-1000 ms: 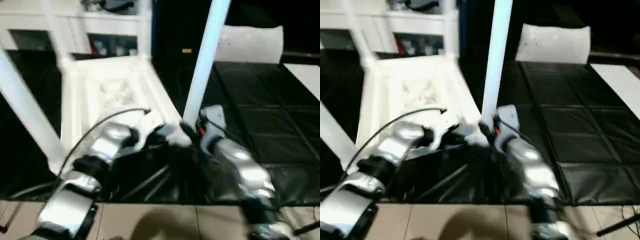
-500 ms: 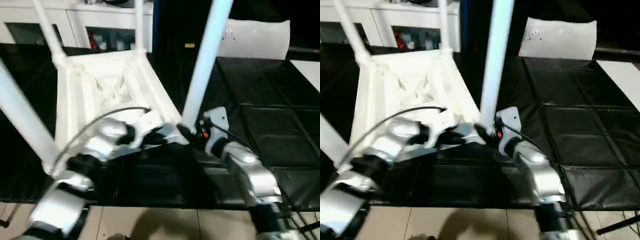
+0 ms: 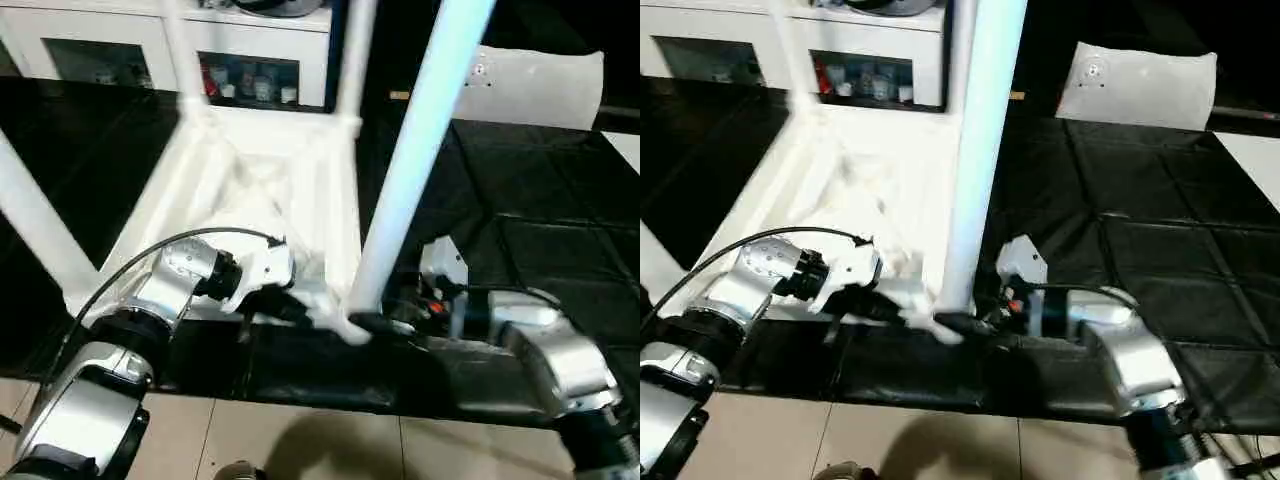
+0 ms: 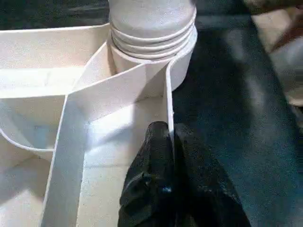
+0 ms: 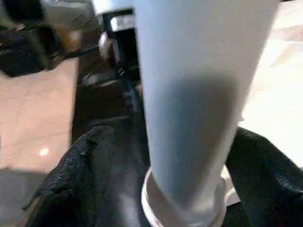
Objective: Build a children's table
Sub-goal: Rotate leg to tighten
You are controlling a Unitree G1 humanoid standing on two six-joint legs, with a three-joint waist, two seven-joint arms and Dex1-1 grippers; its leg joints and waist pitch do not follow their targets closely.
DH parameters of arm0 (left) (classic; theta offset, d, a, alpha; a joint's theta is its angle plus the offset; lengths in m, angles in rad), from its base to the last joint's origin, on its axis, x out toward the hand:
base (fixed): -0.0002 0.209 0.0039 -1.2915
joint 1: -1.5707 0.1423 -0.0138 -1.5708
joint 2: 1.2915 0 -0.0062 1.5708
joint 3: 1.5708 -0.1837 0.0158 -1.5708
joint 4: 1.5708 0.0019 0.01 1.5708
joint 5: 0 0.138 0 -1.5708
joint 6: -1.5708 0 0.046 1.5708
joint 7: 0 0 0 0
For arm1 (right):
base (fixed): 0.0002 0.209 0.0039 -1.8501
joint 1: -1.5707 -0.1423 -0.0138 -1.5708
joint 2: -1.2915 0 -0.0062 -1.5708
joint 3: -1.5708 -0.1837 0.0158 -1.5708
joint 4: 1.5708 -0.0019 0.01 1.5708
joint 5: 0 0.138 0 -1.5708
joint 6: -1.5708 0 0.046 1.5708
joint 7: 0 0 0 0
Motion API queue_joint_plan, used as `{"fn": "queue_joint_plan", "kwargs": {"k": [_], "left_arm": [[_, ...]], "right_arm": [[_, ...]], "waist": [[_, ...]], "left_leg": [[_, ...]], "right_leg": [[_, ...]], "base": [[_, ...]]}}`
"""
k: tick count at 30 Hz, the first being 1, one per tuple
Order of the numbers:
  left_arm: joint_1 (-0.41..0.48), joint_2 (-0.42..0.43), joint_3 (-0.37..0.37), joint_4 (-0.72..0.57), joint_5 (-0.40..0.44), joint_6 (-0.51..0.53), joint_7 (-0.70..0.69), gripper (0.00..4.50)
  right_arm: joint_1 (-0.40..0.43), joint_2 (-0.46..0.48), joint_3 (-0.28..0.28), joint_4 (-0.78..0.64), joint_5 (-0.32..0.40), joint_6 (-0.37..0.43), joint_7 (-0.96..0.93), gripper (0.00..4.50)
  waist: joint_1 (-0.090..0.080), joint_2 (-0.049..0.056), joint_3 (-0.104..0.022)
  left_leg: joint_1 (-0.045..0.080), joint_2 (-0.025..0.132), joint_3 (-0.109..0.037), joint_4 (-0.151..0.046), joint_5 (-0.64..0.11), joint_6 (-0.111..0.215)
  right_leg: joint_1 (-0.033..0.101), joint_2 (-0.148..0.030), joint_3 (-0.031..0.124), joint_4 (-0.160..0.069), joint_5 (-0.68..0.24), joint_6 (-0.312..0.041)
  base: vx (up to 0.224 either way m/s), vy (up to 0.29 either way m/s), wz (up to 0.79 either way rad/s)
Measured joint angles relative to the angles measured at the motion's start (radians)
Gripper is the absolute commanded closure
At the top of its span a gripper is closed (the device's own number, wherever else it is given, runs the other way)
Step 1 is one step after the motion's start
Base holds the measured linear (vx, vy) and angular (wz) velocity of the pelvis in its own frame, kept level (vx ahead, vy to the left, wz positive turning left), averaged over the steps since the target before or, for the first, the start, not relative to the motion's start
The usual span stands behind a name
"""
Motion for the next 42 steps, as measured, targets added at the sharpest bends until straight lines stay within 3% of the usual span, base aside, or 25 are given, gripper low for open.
{"fn": "queue_joint_plan", "kwargs": {"k": [7, 16, 22, 28, 30, 33, 38, 42], "left_arm": [[-0.001, 0.014, -0.021, 0.0, -0.005, -0.044, -0.072, 4.5], [-0.003, 0.023, -0.039, 0.001, -0.014, -0.063, -0.087, 4.5], [-0.008, 0.023, -0.045, 0.01, -0.013, -0.065, -0.087, 4.5], [-0.04, -0.008, -0.036, 0.035, 0.024, -0.002, -0.007, 4.5], [-0.045, -0.02, -0.022, 0.04, 0.034, 0.062, 0.055, 4.5], [-0.045, -0.054, 0.005, 0.046, 0.041, 0.155, 0.155, 4.5], [-0.047, -0.176, 0.077, 0.051, 0.042, 0.322, 0.399, 4.5], [-0.06, -0.237, 0.097, 0.052, 0.043, 0.39, 0.538, 4.5]], "right_arm": [[-0.031, -0.008, 0.026, 0.059, 0.006, 0.002, 0.074, 1.63], [-0.053, -0.009, 0.041, 0.09, 0.009, 0.002, 0.123, 2.41], [-0.057, -0.009, 0.043, 0.096, 0.01, 0.003, 0.129, 2.54], [-0.006, 0.039, 0.005, 0.027, 0.01, 0.088, -0.004, 2.55], [0.012, 0.082, -0.018, 0.016, -0.011, 0.094, -0.105, 2.55], [0.017, 0.147, -0.051, 0.015, -0.053, 0.111, -0.27, 2.56], [-0.022, 0.306, -0.134, 0.034, -0.151, 0.179, -0.623, 2.57], [-0.081, 0.391, -0.16, 0.088, -0.206, 0.185, -0.818, 2.57]], "waist": [[0.01, 0.0, 0.0], [0.01, -0.001, 0.0], [0.01, -0.001, 0.0], [0.018, 0.0, 0.0], [0.011, 0.0, 0.0], [-0.011, 0.001, 0.0], [-0.056, 0.002, 0.0], [-0.067, 0.003, 0.0]], "left_leg": [[-0.001, 0.0, 0.0, 0.001, 0.0, 0.0], [-0.002, 0.0, 0.0, 0.002, 0.0, 0.001], [-0.002, 0.0, 0.0, 0.003, 0.0, 0.001], [0.001, 0.0, 0.0, 0.005, 0.001, 0.0], [0.006, 0.0, 0.001, 0.003, 0.002, -0.006], [0.013, 0.0, 0.002, 0.002, 0.004, -0.009], [0.013, -0.001, 0.002, 0.002, 0.006, -0.012], [0.012, -0.001, 0.002, -0.001, 0.006, -0.012]], "right_leg": [[0.0, 0.0, 0.0, 0.0, 0.0, 0.0], [-0.001, 0.0, 0.0, 0.001, 0.0, 0.0], [-0.001, 0.0, 0.0, 0.002, 0.0, 0.0], [0.0, -0.001, 0.0, 0.007, 0.001, -0.001], [0.001, -0.001, 0.002, 0.01, 0.002, -0.004], [0.003, -0.002, 0.003, 0.01, 0.004, -0.007], [-0.001, -0.003, 0.003, 0.007, 0.005, -0.008], [-0.002, -0.003, 0.003, 0.0, 0.018, -0.006]], "base": [[0.0, 0.0, 0.0], [0.0, 0.0, 0.0], [0.0, 0.0, 0.0], [0.0, 0.0, 0.0], [-0.025, -0.003, -0.01], [-0.035, -0.003, -0.02], [0.0, 0.0, 0.0], [0.0, 0.0, 0.0]]}}
